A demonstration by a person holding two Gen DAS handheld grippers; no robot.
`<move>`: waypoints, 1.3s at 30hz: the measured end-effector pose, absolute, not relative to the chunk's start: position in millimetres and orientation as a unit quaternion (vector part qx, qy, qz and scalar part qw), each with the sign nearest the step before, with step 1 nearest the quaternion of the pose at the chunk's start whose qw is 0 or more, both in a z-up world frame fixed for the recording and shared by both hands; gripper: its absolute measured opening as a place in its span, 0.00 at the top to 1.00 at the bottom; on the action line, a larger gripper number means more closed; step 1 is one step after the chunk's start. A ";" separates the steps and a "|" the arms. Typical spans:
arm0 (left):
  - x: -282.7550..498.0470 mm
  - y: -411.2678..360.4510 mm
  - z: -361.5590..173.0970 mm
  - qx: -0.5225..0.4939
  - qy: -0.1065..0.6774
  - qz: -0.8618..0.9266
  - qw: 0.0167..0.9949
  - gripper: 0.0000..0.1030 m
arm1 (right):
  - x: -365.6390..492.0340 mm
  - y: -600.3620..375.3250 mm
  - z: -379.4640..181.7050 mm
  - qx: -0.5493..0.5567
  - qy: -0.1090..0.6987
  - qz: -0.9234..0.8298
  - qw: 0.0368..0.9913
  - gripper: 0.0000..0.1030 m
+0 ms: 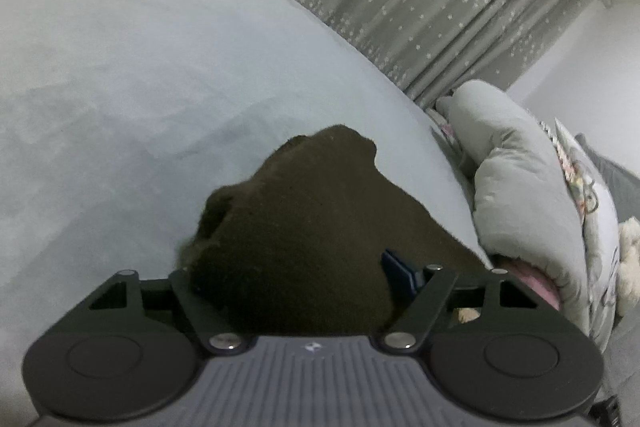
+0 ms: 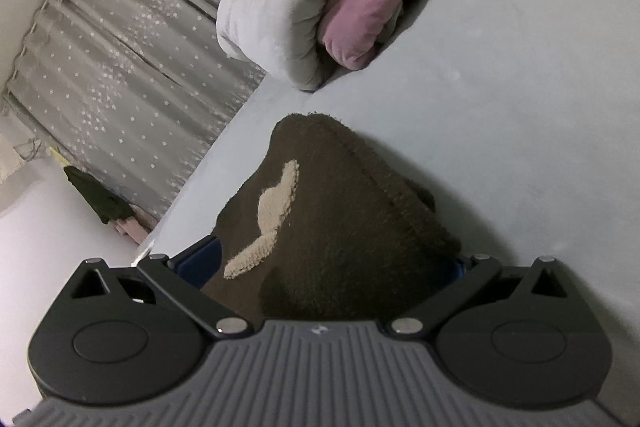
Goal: Fold clothes
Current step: 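Grasp the rolled sweater bundle with both grippers, then lift the rolled sweater off the bed with both grippers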
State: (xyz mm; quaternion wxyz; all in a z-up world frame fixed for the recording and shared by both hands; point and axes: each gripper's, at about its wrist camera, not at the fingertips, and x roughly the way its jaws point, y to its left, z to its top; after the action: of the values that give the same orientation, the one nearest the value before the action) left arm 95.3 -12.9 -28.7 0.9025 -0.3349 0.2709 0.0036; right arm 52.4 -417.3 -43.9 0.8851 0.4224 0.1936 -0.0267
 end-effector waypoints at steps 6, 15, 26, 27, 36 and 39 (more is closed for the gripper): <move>99.3 -11.5 -28.3 -0.340 0.270 -0.009 0.901 0.17 | 54.9 -414.7 -44.9 0.423 0.183 -0.030 0.887 0.00; 99.2 -35.7 -21.6 -0.224 0.282 0.017 0.933 0.36 | 67.5 -414.0 -44.0 0.374 0.225 -0.041 0.899 0.46; 103.4 -49.9 -16.9 -0.132 0.286 0.003 0.949 0.63 | 67.1 -405.2 -39.2 0.327 0.236 -0.032 0.915 0.60; 104.2 -52.3 -15.7 -0.122 0.287 0.005 0.950 0.64 | 67.3 -401.5 -36.4 0.309 0.236 -0.035 0.921 0.61; 113.5 -64.9 4.4 -0.050 0.311 0.001 0.949 0.68 | 67.0 -356.0 -10.8 0.089 0.234 -0.069 0.966 0.67; 113.5 -64.6 16.7 -0.033 0.314 0.000 0.949 0.68 | 61.3 -344.5 1.8 0.022 0.218 -0.071 0.973 0.67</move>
State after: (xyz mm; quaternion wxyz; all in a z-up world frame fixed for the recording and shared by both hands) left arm 113.5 -64.6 16.7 0.9489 -0.0335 0.3137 -0.0004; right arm 61.3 -344.5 1.8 0.9731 0.0217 0.2178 -0.0713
